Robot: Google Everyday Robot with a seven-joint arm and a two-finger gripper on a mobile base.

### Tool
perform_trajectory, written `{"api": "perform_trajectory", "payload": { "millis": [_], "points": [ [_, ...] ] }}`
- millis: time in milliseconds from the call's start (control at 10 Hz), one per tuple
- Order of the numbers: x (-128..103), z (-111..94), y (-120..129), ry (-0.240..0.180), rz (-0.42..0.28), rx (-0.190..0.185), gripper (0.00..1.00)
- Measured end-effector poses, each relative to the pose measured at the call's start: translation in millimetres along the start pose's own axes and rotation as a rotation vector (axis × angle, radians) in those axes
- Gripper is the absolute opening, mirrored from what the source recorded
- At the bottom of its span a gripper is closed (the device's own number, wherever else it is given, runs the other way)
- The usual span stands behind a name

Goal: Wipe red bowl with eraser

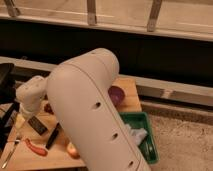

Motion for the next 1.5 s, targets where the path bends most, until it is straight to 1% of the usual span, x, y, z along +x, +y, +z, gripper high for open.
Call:
{"api": "perform_trajectory", "payload": {
  "millis": [300,500,700,1000,1500],
  "points": [
    [-5,5,-16,0.027,0.028,0.029,0.79],
    [-9,10,-21,0.04,0.033,0.036,0.79],
    [-15,20,-17,0.061,0.013,0.03,0.79],
    [-23,42,-11,0.105,-0.028,0.021,0.79],
    [-15,76,-2,0.157,-0.049,-0.01,0.79]
  ]
}}
